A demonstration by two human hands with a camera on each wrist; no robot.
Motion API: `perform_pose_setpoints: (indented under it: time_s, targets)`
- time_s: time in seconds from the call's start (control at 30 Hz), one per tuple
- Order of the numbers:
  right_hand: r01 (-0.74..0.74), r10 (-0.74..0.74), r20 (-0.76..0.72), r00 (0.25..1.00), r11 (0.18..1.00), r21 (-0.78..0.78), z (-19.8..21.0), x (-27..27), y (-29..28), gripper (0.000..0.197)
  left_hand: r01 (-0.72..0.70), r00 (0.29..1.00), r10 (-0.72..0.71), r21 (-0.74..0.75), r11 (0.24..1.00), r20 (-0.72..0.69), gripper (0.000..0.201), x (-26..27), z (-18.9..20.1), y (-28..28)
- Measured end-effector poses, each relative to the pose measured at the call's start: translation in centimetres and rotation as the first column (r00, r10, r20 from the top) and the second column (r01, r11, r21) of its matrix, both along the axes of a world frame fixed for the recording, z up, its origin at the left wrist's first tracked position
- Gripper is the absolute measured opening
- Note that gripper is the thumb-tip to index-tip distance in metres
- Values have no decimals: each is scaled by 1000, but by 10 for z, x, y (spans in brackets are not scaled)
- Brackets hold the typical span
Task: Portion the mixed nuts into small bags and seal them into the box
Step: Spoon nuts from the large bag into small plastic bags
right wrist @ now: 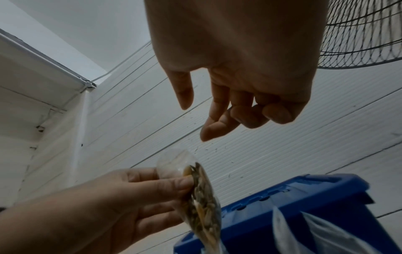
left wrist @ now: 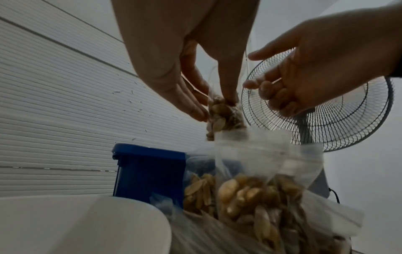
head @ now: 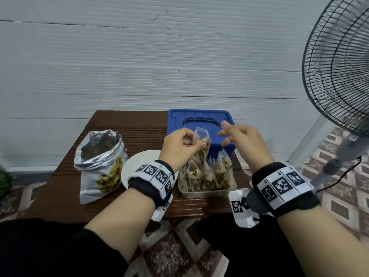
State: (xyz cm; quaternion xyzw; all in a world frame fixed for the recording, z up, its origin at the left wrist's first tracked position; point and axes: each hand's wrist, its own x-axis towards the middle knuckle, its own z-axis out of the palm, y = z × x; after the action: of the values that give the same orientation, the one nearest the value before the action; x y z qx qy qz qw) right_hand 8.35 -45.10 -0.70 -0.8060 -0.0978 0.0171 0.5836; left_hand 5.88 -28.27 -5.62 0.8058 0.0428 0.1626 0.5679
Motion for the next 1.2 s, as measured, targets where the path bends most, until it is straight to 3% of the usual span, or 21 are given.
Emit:
perform_pose_setpoints:
  time_s: [0.23,0.4,0.63,0.83,0.97,1.2]
  targets:
    - [74,-74,-39,997,997,18,-16,8,-14,37,52,999,-54,118,992,7,19,24,-11,-8]
    - [81,-81,-49,996,997,-4,-25,14,-16,38,41,998,-26,242,969,-65,16,31,-24,-4]
    - [61,-63,-86,994,998,-28,-36,19,-12,40,29,977,82,510,860,-195,21,28,-26,-8]
    - [54,-56,-80,995,998,-30,-38,20,-10,39,-12,986,101,557,831,-131,17,30,-22,-10]
    - [43,-47,-81,996,997,-57,-42,20,-8,41,49,971,115,645,762,-209,20,28,-27,-7]
    - [52,-57,-65,996,995,-88,-49,19,-6,38,77,969,99,660,748,-225,17,28,-22,-8]
